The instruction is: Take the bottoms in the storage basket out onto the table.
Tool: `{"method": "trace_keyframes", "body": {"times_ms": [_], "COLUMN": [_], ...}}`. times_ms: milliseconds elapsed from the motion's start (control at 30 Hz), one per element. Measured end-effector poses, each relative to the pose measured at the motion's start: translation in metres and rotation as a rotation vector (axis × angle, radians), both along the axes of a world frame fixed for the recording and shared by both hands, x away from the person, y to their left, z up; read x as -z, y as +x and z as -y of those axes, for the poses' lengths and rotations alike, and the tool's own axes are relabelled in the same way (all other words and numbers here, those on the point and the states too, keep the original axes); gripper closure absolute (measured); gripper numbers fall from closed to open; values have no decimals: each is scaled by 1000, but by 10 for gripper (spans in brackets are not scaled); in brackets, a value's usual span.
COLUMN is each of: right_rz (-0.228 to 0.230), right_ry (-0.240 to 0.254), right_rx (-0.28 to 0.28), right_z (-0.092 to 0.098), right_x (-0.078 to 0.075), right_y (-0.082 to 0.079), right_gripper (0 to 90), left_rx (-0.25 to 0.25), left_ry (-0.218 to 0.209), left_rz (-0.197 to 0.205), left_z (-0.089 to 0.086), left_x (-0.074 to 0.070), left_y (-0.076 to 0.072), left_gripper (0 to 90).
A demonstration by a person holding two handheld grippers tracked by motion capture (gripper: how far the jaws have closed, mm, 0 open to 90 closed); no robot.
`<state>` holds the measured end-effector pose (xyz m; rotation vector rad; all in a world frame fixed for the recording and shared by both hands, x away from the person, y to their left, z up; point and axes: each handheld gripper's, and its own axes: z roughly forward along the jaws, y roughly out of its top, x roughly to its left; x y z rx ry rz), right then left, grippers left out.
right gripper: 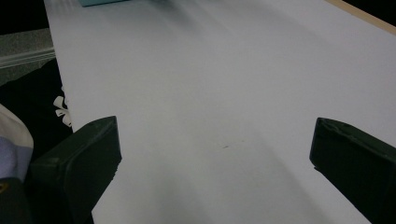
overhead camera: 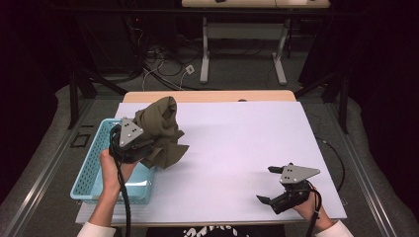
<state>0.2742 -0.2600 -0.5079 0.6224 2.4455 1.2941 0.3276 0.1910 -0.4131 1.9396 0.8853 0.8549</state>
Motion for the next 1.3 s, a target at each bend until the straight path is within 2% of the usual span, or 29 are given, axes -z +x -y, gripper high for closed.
{"method": "trace_keyframes", "body": {"times_ms": [1300], "right_rz": [-2], "right_ry": [1], "right_rx": [2], "right_z": [0], "right_x": [0], "right_y": [0], "right_gripper": [17], "left_rx": [67], "left_ry": [15], "left_rz": [-23], "left_z": [27], "left_x": [7], "left_y": [9], "left_gripper": [488]}}
